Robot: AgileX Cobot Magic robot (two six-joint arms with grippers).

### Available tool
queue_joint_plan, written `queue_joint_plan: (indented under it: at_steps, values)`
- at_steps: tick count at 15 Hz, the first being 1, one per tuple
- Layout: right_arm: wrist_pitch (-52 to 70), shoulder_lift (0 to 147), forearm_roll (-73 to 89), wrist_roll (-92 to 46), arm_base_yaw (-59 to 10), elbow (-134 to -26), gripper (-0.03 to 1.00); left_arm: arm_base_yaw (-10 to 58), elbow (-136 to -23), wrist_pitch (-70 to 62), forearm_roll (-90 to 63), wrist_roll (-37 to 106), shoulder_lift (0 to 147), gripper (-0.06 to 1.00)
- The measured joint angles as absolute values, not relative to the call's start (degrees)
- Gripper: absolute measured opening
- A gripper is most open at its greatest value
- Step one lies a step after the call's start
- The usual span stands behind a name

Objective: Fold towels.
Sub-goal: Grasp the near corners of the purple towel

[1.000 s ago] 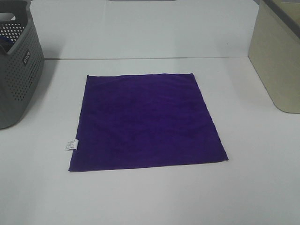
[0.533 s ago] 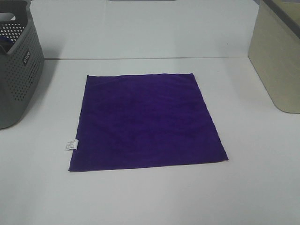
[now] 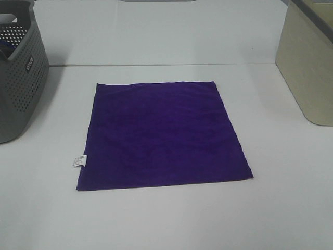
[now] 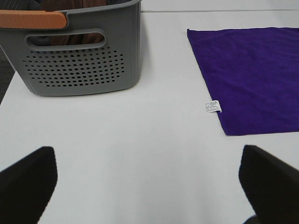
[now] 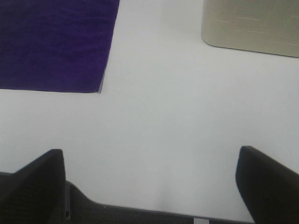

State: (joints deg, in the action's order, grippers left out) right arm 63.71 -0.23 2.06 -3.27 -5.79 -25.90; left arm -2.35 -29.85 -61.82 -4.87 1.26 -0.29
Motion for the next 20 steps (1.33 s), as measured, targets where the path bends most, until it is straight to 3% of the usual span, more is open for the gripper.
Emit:
queue_joint_plan:
  at_steps: [20]
  values:
    - [65.4,3.6,4.1,-3.3,-5.8,-29.4,0.96,-2.3,-32.2,-62.4,-4.9,0.3,4.1,0.99]
